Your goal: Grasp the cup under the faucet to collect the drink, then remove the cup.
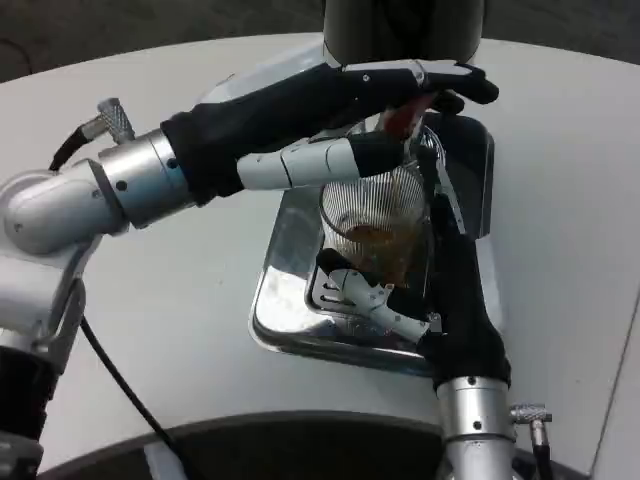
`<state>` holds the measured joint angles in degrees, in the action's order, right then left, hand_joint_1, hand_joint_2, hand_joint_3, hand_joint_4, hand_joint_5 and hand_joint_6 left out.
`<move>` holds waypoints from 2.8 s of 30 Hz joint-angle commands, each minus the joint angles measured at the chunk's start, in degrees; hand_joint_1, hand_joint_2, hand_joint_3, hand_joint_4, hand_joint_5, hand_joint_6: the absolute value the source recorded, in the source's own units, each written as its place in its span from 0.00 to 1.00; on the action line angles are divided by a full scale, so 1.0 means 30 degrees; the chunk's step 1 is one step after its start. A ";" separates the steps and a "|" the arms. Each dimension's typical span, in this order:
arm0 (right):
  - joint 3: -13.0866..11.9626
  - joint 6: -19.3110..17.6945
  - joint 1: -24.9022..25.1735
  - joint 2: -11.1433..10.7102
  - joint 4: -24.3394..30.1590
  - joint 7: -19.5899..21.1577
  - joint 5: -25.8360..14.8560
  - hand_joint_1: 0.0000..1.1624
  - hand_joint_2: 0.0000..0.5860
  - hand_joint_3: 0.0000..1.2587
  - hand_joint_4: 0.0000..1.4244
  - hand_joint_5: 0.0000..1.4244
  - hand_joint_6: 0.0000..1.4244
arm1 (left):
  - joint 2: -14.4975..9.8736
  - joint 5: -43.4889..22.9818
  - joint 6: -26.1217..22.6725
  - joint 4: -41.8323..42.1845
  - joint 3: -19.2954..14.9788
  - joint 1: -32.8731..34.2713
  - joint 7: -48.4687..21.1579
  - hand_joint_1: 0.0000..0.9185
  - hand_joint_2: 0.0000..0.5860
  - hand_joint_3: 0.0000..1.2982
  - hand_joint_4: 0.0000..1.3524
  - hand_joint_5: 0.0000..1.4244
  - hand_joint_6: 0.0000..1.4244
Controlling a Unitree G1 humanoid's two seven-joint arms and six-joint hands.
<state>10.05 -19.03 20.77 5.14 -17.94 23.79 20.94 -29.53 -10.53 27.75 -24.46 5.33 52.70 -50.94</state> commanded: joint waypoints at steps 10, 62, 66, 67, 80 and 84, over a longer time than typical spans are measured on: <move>0.0025 -0.0651 0.1163 0.0350 -0.1743 0.1112 0.0237 0.76 0.28 0.06 0.04 0.05 0.12 | -0.0304 0.1115 -0.0214 -0.0816 0.0544 -0.0531 -0.0505 0.00 0.17 0.18 0.06 0.11 0.01; -0.0358 0.0207 -0.1583 0.0224 0.2881 0.3054 0.1501 0.87 0.20 0.61 0.59 0.70 0.67 | 0.1240 -0.2338 -0.4625 0.2370 -0.2424 -0.3299 0.1454 0.00 0.19 0.25 0.05 0.09 0.02; -0.0145 0.0383 -0.2100 0.0038 0.3793 0.2656 0.1710 0.87 0.19 0.62 0.60 0.70 0.68 | 0.1293 -0.2290 -0.4404 0.2881 -0.2478 -0.3687 0.1795 0.00 0.19 0.25 0.05 0.09 0.02; -0.0107 0.0433 -0.2223 -0.0003 0.4026 0.2555 0.1738 0.87 0.19 0.62 0.60 0.70 0.68 | 0.1300 -0.2329 -0.4398 0.2984 -0.2472 -0.3766 0.1834 0.00 0.18 0.23 0.05 0.10 0.03; -0.0118 0.0946 -0.3208 -0.0229 0.5788 0.1708 0.1922 0.86 0.19 0.63 0.60 0.70 0.69 | 0.1638 -0.3150 -0.5311 0.4115 -0.2337 -0.4212 0.1489 0.00 0.17 0.01 0.04 0.10 0.03; -0.0142 0.1007 -0.3381 -0.0225 0.5949 0.1653 0.1931 0.86 0.20 0.63 0.60 0.70 0.69 | 0.1672 -0.3222 -0.5517 0.4534 -0.2373 -0.4344 0.1456 0.00 0.18 0.01 0.04 0.10 0.03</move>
<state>9.43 -15.55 11.65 3.56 -1.84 28.66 26.82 -24.47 -20.08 12.60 -11.60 -1.80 41.79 -45.61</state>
